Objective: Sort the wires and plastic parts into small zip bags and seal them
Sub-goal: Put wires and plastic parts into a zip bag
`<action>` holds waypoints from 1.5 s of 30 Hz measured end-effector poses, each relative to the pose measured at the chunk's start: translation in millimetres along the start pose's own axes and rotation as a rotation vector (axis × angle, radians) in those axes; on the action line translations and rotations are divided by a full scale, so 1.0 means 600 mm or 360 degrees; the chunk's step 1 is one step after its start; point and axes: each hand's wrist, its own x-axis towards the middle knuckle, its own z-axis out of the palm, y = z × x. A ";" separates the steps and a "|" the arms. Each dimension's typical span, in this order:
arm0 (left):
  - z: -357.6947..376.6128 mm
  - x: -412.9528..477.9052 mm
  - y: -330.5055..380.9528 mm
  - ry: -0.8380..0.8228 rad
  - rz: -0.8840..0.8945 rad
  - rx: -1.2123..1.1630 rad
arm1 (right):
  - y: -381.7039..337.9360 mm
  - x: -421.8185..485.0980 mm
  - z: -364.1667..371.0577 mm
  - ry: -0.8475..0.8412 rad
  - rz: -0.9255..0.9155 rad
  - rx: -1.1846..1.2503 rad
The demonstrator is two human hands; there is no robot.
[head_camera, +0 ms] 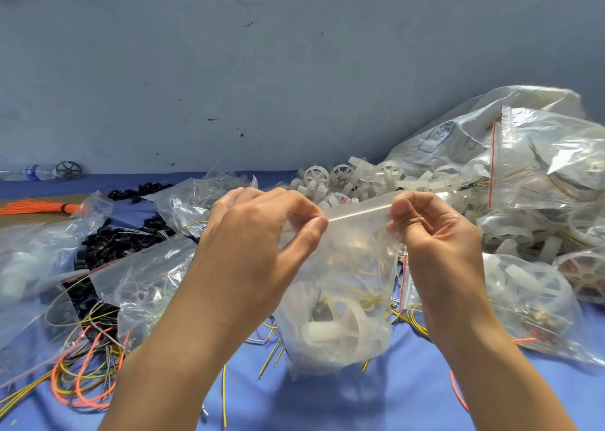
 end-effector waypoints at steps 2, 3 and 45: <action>-0.005 -0.002 -0.007 -0.0001 -0.0001 0.0002 | 0.002 0.004 -0.005 0.0038 0.0000 0.0010; -0.007 -0.003 -0.010 0.0000 -0.0003 0.0003 | 0.002 0.006 -0.008 0.0053 0.0006 0.0022; 0.076 -0.014 -0.001 0.0260 -0.0446 -0.1519 | -0.053 -0.039 0.031 -0.0343 -0.1022 -0.1392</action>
